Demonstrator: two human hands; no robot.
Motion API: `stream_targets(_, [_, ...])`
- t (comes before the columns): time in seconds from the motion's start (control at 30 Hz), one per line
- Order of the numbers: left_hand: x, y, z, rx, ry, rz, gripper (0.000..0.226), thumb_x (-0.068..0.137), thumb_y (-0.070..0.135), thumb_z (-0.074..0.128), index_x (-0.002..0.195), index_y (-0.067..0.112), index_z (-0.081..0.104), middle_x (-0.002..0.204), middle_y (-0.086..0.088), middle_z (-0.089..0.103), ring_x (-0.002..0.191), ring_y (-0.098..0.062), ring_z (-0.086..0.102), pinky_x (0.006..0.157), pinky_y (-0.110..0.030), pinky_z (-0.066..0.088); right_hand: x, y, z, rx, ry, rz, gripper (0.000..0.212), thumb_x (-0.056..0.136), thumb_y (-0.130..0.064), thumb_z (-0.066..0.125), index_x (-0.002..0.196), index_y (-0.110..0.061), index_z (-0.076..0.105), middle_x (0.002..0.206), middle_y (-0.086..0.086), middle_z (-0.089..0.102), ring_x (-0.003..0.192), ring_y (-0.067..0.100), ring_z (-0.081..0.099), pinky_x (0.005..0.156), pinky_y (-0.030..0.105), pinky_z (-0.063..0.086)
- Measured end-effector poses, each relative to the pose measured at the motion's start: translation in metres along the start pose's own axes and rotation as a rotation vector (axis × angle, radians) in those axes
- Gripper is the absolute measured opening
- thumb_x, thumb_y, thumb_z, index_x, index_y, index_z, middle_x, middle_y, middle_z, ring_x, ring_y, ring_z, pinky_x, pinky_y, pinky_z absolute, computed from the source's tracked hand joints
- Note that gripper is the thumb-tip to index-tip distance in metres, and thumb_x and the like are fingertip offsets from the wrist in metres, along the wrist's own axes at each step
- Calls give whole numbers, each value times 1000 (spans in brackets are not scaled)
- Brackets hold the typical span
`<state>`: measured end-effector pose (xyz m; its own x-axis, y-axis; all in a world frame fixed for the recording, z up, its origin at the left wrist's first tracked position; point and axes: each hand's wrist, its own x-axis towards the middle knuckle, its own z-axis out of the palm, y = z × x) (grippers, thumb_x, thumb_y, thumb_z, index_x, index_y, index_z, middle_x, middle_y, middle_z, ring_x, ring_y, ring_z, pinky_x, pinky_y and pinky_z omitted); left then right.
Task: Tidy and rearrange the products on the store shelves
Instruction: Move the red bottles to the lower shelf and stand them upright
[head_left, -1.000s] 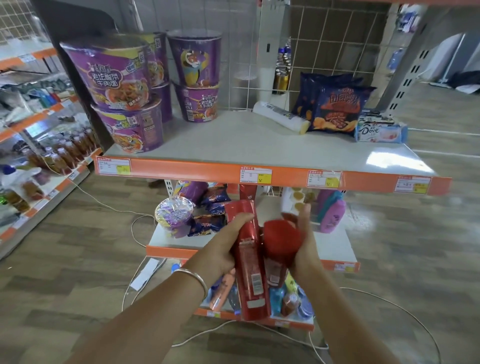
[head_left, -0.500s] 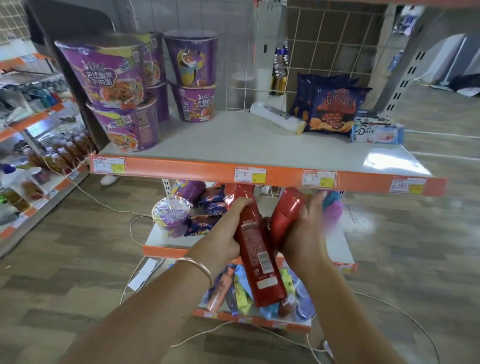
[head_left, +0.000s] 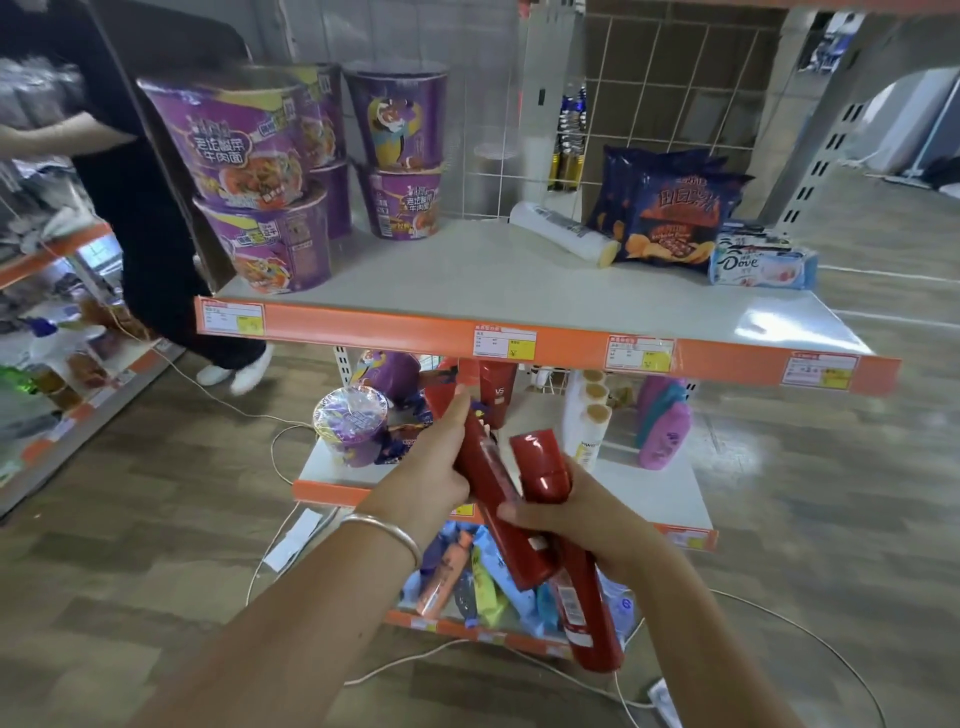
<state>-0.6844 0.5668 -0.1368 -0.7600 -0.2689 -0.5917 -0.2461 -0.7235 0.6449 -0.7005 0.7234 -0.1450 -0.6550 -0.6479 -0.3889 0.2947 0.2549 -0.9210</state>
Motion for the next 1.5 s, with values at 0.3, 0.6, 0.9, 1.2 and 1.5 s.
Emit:
stream_targets(0.3, [5,-5,-3,25,-107,-75,28,74,31,76,89,8,70,71,-10,74,64,-25,73,62,-38,55,23,17,6,58,61,-30,37,69,-1,77,102,-14,66,91,7,75,80,21,73,65,25,56])
stream_targets(0.6, [30,4,-35,545,-286,-43,32,84,17,66,113,4,63,98,-7,70,91,-20,65,81,-36,55,54,25,-10,284,124,17,25,77,0,67,100,-6,68,89,18,72,77,30,70,70,38,58])
stream_targets(0.9, [101,-10,-72,700,-208,323,35,67,19,81,99,10,70,93,0,74,82,-9,69,81,-26,52,122,36,-37,-261,347,-145,43,72,-19,79,107,-14,54,83,3,64,75,17,60,75,37,53])
stream_targets(1.2, [205,-66,-95,614,-243,506,28,68,9,78,94,15,69,91,-1,72,84,-9,64,82,-26,52,243,84,-58,-259,536,-427,33,72,-12,78,81,-42,66,81,-12,71,87,20,69,86,43,53])
stream_targets(1.5, [273,-114,-109,481,-418,824,25,64,7,74,86,19,70,81,6,72,78,-4,63,74,-19,52,310,119,-85,-492,592,-718,50,64,-34,57,109,-12,51,100,3,59,74,-8,57,71,11,48])
